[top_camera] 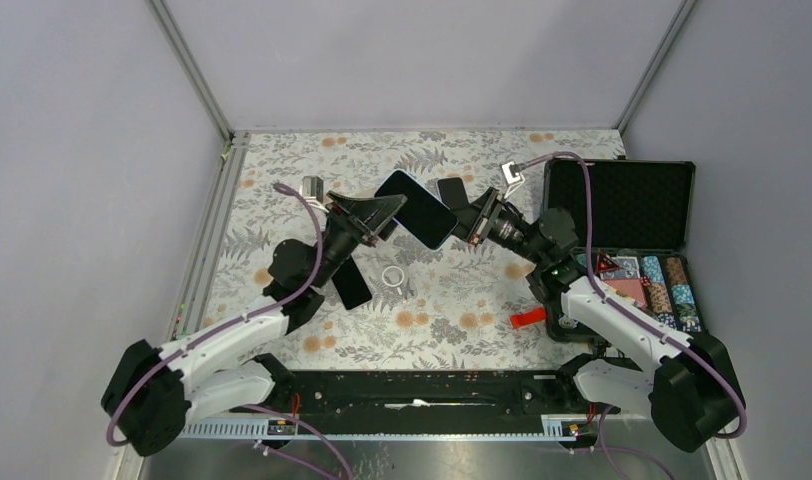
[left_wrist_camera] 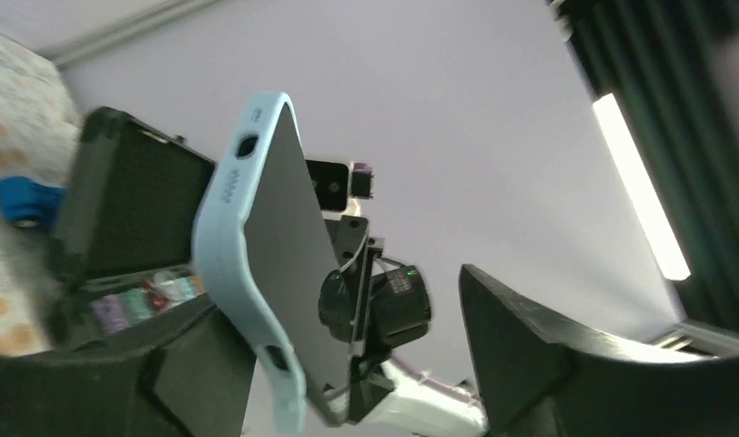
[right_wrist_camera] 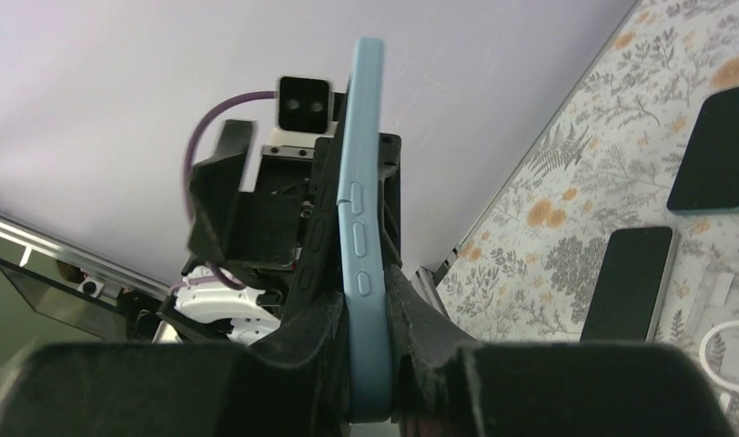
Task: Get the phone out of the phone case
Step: Remove the phone case from the phone.
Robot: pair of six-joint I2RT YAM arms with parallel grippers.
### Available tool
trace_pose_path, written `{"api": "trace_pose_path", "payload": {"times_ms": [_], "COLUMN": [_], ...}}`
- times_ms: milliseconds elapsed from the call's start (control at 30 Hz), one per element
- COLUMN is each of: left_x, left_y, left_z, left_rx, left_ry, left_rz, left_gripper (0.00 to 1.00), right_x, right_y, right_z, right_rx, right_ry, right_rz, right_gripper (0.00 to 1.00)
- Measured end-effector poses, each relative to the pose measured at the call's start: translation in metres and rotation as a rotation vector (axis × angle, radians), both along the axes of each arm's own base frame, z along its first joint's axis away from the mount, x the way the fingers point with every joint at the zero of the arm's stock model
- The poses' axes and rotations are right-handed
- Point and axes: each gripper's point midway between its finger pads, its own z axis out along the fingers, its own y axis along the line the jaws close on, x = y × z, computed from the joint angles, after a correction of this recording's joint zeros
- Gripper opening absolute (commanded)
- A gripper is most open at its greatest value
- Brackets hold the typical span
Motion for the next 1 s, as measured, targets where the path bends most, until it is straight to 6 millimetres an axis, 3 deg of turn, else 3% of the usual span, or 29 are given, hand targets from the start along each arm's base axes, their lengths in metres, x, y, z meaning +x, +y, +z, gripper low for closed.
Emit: {"api": "trace_pose_path", "payload": {"times_ms": [33,67,300,400,500,600,733,867,1000], "left_x": [-0.004,-0.008,-0.004,-0.004,-0.007,-0.007,-0.021,-0.050,-0.057], "left_y": [0.001,0.003,0.043,0.065,0.071,0.058,0.010,-0.038,-0.068], "left_z": [0.000,0.000,-0.024,-0.032,-0.041,-0.058,-0.094,-0.137,-0.168], "left_rx": [0.026,0.060,0.328,0.453,0.575,0.685,0.846,0.988,1.112], "left_ry": [-0.016,-0.035,-0.106,-0.156,-0.228,-0.278,-0.337,-0.419,-0.460], "left_rz": [0.007,0.016,0.179,0.286,0.319,0.262,0.087,-0.092,-0.161], "left_gripper": [0.96,0.98,0.99,0.97,0.93,0.91,0.91,0.90,0.89], "right_x": [-0.001,-0.003,-0.001,0.004,0.006,0.000,-0.011,-0.016,-0.020], "right_y": [0.000,0.000,-0.013,-0.024,-0.032,-0.042,-0.053,-0.063,-0.070], "right_z": [-0.001,-0.003,-0.024,-0.055,-0.092,-0.127,-0.164,-0.179,-0.182], "right_rx": [-0.003,-0.010,-0.071,-0.140,-0.239,-0.318,-0.395,-0.443,-0.463], "right_ry": [0.008,0.021,0.095,0.169,0.252,0.315,0.394,0.448,0.471], "right_rz": [0.002,0.005,-0.066,-0.129,-0.178,-0.206,-0.224,-0.255,-0.280], "right_gripper": [0.00,0.00,0.00,0.00,0.00,0.00,0.00,0.00,0.00]}}
